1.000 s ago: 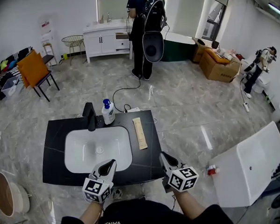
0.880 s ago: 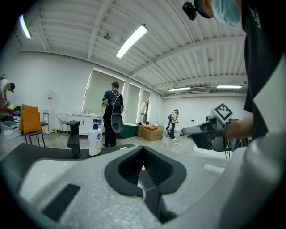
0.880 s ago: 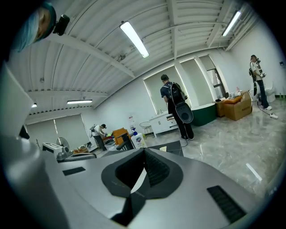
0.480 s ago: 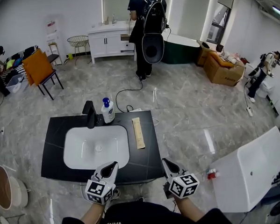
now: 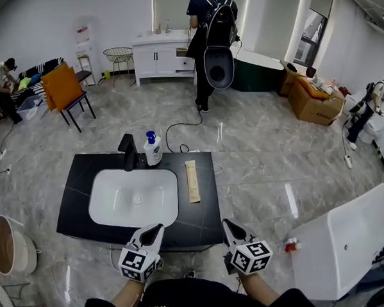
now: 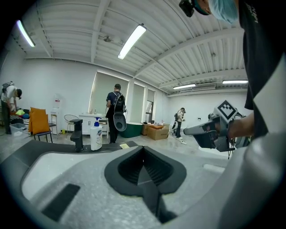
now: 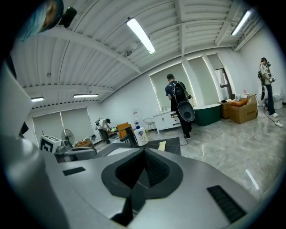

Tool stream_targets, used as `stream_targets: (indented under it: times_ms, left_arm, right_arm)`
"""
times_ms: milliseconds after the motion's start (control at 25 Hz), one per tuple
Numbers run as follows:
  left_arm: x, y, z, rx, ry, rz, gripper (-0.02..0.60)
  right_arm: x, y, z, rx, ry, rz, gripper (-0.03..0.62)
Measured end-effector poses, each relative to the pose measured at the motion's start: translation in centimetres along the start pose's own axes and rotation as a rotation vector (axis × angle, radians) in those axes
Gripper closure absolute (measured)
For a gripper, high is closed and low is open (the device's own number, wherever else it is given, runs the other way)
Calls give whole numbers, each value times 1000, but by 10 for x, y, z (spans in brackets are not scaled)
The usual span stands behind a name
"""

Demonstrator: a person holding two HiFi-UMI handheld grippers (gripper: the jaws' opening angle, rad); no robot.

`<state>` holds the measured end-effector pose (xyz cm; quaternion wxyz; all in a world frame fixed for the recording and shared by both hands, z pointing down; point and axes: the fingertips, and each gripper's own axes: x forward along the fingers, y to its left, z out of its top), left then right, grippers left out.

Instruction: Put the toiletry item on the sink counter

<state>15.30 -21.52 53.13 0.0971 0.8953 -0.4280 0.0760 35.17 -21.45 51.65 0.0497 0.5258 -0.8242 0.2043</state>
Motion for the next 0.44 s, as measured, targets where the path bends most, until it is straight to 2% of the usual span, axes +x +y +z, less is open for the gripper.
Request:
stream_targets:
  times_ms: [440]
  left_arm:
    - [1,-5,-8,3,19,11,574]
  right_arm:
    - [-1,-2,-7,30,14,16,595]
